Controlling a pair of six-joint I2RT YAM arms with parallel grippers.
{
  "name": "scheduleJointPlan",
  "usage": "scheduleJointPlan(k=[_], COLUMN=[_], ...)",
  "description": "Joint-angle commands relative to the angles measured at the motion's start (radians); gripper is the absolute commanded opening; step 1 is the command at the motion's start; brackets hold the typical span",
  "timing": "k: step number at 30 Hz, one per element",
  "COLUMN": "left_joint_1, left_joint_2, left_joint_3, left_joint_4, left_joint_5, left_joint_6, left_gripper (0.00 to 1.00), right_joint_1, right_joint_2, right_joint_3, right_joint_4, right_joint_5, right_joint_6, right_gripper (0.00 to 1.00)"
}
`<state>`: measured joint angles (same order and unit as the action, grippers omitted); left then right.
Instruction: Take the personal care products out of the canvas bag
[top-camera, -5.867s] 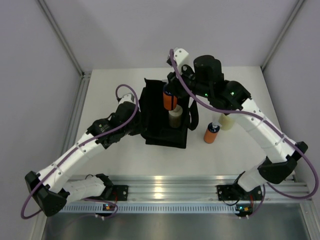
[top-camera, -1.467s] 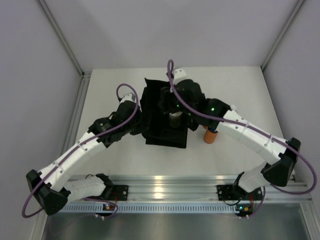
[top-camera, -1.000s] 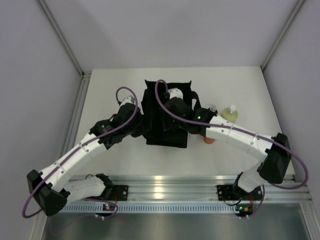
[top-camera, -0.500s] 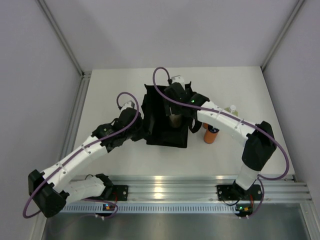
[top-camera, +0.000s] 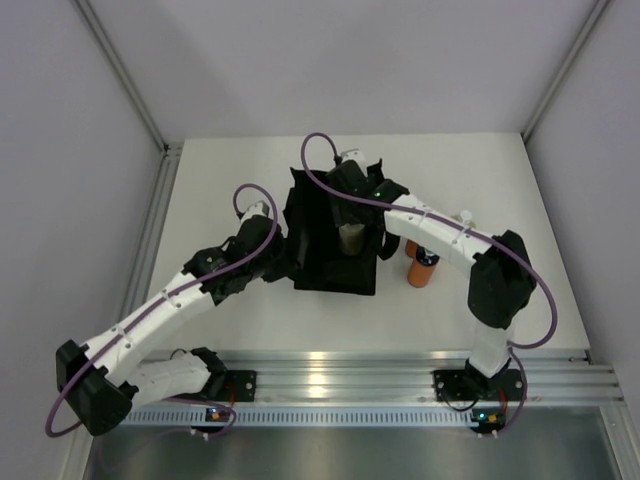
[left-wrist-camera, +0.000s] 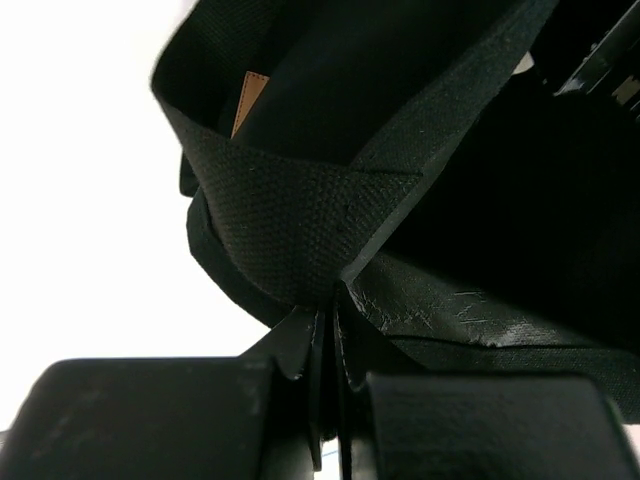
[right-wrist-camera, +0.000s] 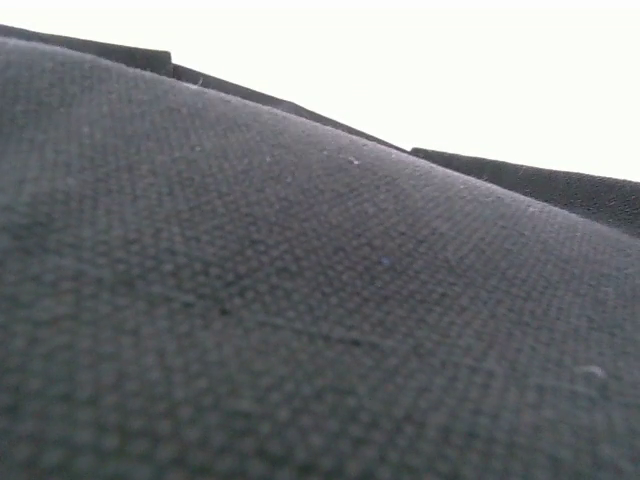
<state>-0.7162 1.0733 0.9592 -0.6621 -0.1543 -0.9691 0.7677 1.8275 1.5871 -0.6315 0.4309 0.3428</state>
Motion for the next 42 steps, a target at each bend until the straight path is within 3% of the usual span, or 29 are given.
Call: scheduleJointPlan(k=[1,5,8,14,18,30,42], left_joint_1=[-0.002,-0.002,-0.002,-0.002,-0.002,-0.002,-0.002], left_joint_2=[-0.01,-0.022,-0.03,-0.035,-0.035,-0.026,-0.013], left_joint_3=[0.004,-0.002,-0.005,-0.008,-0.007,0.001,0.01], left_joint_4=[-0.011,-0.011,-0.013,-0.013,-0.011,-0.013,-0.013], left_joint_5=[0.001,-0.001,-0.005,-0.008,-0.013,-0.028,-0.037], left_joint_6=[0.018,0.017,0.017,0.013,0.013,0.02,0.027], left_gripper=[0.0,0.0,0.0,0.0,0.0,0.0,0.0], right_joint_1=[-0.03,-0.031,-0.031,-0.03,-0.022,0.028,0.088], right_joint_2=[0.027,0.018,0.004,-0.013,-0.025,-0.103,-0.112], right_joint_3=[0.027,0.002,-0.004,0.013,0.046,0.025,0.082], right_joint_4=[-0.013,0.013,0.015,0.015,0.018,0.153,0.17], right_joint_5=[-0.023,-0.055,-0.061,-0.09,-0.1,-0.118,-0.098], right_joint_6=[0.002,0.012,0.019,0.004,-0.007,-0.099,-0.203], right_gripper=[0.62,0.37,0.32,0.1,0.0,0.0,0.0])
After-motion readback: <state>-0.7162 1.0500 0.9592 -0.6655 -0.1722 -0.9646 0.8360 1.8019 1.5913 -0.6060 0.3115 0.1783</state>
